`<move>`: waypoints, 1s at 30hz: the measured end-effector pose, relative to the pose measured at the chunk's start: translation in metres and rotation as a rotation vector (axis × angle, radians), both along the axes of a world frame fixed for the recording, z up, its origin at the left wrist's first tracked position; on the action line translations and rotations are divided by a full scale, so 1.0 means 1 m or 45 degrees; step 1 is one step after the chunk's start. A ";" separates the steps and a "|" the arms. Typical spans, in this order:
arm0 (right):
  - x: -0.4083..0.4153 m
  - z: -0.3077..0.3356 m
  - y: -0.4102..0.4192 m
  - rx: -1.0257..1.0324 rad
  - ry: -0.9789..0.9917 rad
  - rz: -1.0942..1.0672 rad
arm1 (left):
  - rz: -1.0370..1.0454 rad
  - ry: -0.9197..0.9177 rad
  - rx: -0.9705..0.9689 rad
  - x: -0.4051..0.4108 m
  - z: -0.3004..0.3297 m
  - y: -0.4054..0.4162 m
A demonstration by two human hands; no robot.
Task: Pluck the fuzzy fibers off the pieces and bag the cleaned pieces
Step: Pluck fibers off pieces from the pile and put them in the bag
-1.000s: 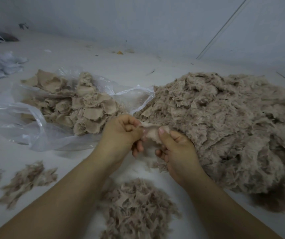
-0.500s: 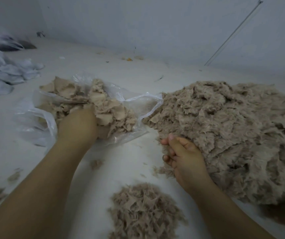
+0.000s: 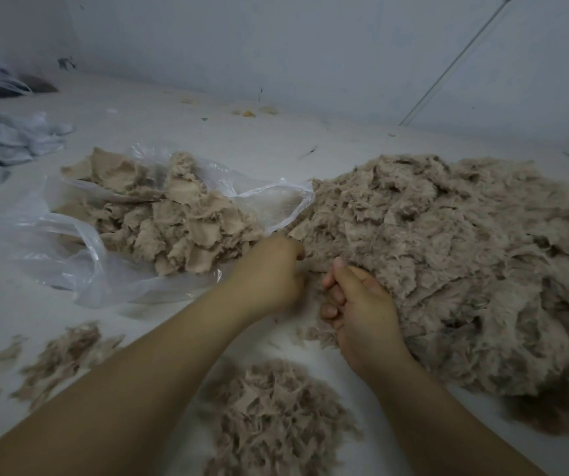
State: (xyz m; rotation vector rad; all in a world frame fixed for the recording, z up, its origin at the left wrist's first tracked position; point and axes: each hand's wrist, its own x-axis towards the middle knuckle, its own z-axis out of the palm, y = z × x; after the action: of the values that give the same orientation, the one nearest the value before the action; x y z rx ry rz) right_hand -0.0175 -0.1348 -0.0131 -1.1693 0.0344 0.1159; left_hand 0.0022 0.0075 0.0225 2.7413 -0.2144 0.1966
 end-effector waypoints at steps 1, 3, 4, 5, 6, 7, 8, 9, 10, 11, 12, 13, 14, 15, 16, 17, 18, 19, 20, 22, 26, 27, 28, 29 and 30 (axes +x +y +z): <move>0.000 0.000 0.001 0.004 -0.001 -0.005 | -0.026 -0.001 -0.044 0.005 -0.003 -0.006; 0.000 0.001 0.001 0.011 0.007 -0.014 | -0.042 -0.051 -0.082 0.016 -0.009 -0.014; 0.000 0.001 0.001 0.012 0.011 -0.016 | -0.031 -0.081 -0.065 0.021 -0.012 -0.016; 0.000 0.001 0.001 0.010 0.013 -0.014 | -0.006 -0.113 -0.042 0.026 -0.014 -0.018; 0.000 0.001 0.001 0.003 0.014 -0.010 | 0.018 -0.141 -0.030 0.030 -0.016 -0.018; 0.000 0.001 0.000 -0.005 0.012 -0.007 | 0.045 -0.172 -0.016 0.034 -0.017 -0.019; 0.000 0.001 0.000 -0.012 0.008 -0.005 | 0.070 -0.187 0.010 0.038 -0.018 -0.019; 0.001 0.000 0.000 -0.014 0.006 -0.003 | 0.083 -0.175 0.058 0.042 -0.018 -0.019; 0.001 0.000 0.001 -0.012 0.006 -0.003 | 0.084 -0.151 0.115 0.046 -0.017 -0.019; 0.001 0.000 0.001 -0.008 0.007 -0.002 | 0.076 -0.131 0.157 0.048 -0.017 -0.019; 0.001 0.001 0.001 -0.007 0.004 0.000 | 0.066 -0.121 0.180 0.051 -0.016 -0.020; 0.001 0.001 0.001 -0.010 0.001 0.003 | 0.056 -0.121 0.191 0.052 -0.016 -0.020; 0.001 0.001 0.001 -0.016 0.001 0.006 | 0.036 -0.126 0.195 0.052 -0.017 -0.020; 0.001 0.001 0.001 -0.021 0.005 0.008 | 0.005 -0.132 0.193 0.051 -0.018 -0.019; 0.001 0.001 0.000 -0.022 0.008 0.011 | -0.043 -0.137 0.185 0.048 -0.018 -0.019; 0.001 0.001 0.000 -0.018 0.011 0.012 | -0.101 -0.125 0.170 0.043 -0.018 -0.018; 0.001 0.002 0.000 -0.012 0.015 0.013 | -0.156 -0.105 0.145 0.038 -0.018 -0.016; 0.000 0.002 0.000 -0.006 0.019 0.013 | -0.193 -0.081 0.126 0.032 -0.017 -0.013; 0.001 0.002 0.001 -0.005 0.021 0.011 | -0.213 -0.061 0.116 0.026 -0.016 -0.010; 0.000 0.001 0.001 -0.016 0.022 0.011 | -0.232 -0.027 0.067 0.018 -0.015 0.000; 0.002 -0.001 0.000 -0.045 0.018 0.010 | -0.208 0.052 -0.253 0.001 -0.011 0.012; 0.003 -0.001 0.000 -0.065 0.023 0.009 | -0.148 0.076 -0.407 -0.003 -0.011 0.012; 0.004 -0.002 0.000 -0.086 0.024 0.014 | -0.098 0.103 -0.586 -0.007 -0.010 0.011; 0.005 -0.002 -0.001 -0.112 0.019 0.024 | -0.076 0.109 -0.744 -0.010 -0.011 0.009; 0.005 -0.003 -0.001 -0.142 0.008 0.036 | -0.073 0.077 -0.836 -0.012 -0.012 0.008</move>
State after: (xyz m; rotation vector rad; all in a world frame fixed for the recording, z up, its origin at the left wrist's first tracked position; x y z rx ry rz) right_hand -0.0121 -0.1357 -0.0157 -1.2813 0.0299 0.1442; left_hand -0.0099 0.0151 0.0110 2.0833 -0.1725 0.1362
